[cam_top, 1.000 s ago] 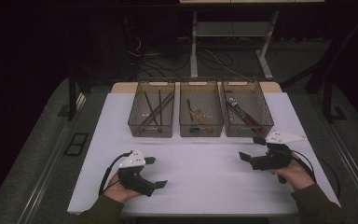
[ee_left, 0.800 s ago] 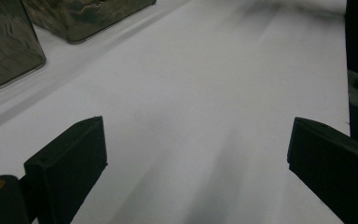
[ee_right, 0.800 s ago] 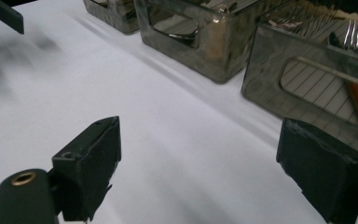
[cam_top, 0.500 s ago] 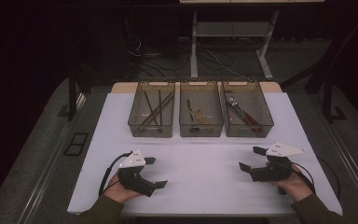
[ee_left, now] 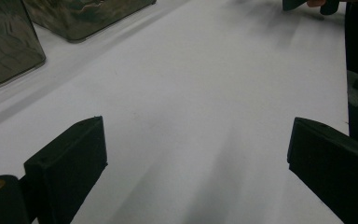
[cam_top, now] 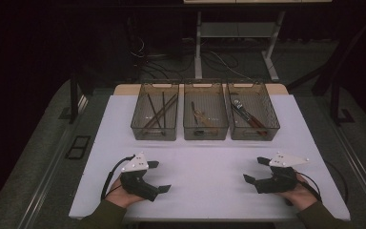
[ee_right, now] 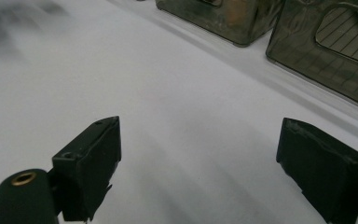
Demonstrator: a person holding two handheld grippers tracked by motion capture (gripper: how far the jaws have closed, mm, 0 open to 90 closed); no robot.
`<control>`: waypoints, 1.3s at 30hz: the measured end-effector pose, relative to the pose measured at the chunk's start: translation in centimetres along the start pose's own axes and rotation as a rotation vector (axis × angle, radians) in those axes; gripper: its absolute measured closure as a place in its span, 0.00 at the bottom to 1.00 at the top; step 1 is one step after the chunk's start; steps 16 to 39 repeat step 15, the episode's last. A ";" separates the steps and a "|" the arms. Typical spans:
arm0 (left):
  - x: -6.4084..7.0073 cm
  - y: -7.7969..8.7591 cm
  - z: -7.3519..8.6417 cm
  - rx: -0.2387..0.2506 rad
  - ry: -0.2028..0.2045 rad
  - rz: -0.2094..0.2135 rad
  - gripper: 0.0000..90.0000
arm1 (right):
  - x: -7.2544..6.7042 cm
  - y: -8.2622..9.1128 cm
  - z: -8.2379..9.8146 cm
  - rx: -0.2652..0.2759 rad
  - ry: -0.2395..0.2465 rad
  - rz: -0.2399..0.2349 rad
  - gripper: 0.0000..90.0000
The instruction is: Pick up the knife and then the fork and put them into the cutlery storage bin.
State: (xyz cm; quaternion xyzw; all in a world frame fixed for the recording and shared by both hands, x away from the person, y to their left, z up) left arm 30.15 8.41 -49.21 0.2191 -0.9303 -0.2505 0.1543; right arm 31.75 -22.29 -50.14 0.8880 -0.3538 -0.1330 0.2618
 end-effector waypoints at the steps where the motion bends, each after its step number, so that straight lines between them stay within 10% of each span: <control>1: 0.0 0.0 0.0 0.000 0.000 0.000 0.04 | 0.0 0.0 0.0 0.000 -0.003 -0.001 0.15; 39: 0.0 -0.1 0.0 0.002 -0.002 0.000 0.04 | 0.0 0.2 -0.3 0.016 0.005 0.003 0.15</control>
Point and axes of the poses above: each handheld gripper's, and its own axes: y roughly backward along the jaws, z roughly out of its underside, x roughly to its right, the point moved 10 cm from there along -y, roughly forward along the jaws, and after that the axes turned 2 degrees about y, right-handed, at the moved point
